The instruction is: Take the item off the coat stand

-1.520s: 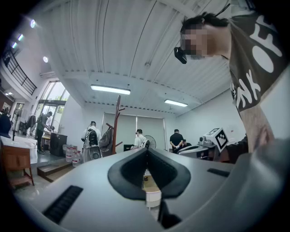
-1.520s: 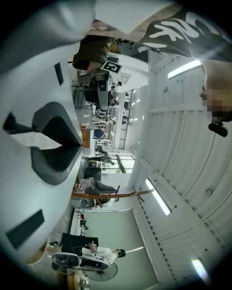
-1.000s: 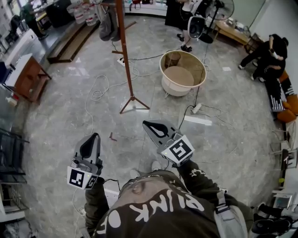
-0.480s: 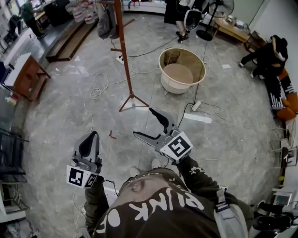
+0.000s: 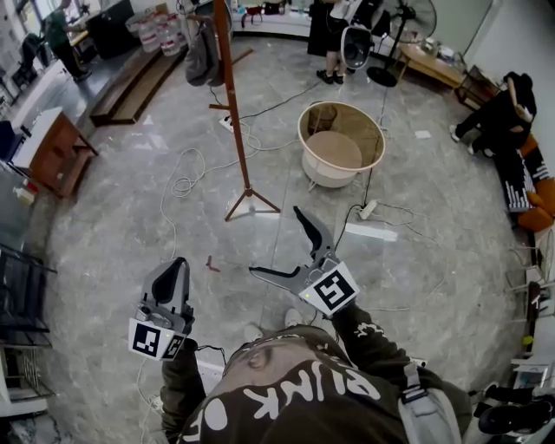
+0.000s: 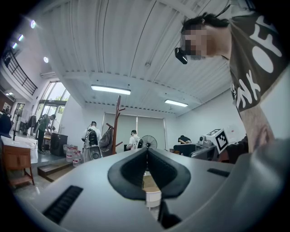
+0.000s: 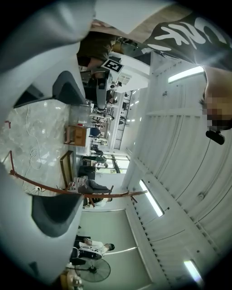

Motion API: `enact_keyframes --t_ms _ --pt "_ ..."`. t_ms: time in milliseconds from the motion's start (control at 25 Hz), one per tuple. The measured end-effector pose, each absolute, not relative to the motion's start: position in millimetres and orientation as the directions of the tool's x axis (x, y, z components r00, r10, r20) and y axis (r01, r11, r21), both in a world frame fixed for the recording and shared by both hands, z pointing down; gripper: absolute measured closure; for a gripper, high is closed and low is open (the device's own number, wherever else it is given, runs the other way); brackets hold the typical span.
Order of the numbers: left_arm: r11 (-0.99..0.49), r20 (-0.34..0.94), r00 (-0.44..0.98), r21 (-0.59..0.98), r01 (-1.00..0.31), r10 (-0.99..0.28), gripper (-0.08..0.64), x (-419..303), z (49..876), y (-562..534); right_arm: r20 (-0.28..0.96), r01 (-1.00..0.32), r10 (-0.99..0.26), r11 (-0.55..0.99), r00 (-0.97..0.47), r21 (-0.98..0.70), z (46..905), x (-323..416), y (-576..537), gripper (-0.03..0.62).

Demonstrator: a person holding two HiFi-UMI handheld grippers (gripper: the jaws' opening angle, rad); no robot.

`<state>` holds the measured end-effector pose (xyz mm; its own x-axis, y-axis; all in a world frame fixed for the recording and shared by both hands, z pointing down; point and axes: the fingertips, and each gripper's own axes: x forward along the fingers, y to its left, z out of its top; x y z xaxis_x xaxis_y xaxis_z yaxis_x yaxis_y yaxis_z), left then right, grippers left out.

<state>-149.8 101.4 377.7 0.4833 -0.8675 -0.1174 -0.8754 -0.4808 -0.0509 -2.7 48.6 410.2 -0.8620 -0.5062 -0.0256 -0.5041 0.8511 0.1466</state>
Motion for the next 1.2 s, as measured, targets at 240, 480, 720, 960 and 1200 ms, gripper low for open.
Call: enact_keyframes --t_ms 240,480,720,960,1200 --pt "-0.475 -0.115 0.478 -0.054 -0.878 -0.871 0.555 -141.3 378.5 99.2 -0.020 -0.500 -0.504 0.852 -0.864 0.156 410.5 4.9 47.3 -0.003" --pt "-0.457 -0.117 0.461 -0.065 -0.887 -0.880 0.555 -122.7 375.8 92.8 -0.008 -0.483 -0.489 0.859 -0.872 0.167 414.1 22.9 40.7 -0.003" --pt "-0.448 -0.114 0.453 -0.067 -0.892 -0.884 0.555 -84.7 381.0 90.7 0.005 -0.457 -0.463 0.875 -0.886 0.161 423.5 54.5 39.0 -0.003" --pt "-0.456 -0.084 0.460 -0.062 -0.888 -0.884 0.555 -56.6 385.9 87.7 0.004 -0.450 -0.456 0.879 -0.890 0.158 424.5 76.6 29.9 -0.003" --pt "-0.454 -0.082 0.459 -0.076 -0.888 -0.885 0.555 -58.6 380.4 68.9 -0.001 -0.449 -0.454 0.880 -0.891 0.153 425.3 75.9 12.9 -0.003"
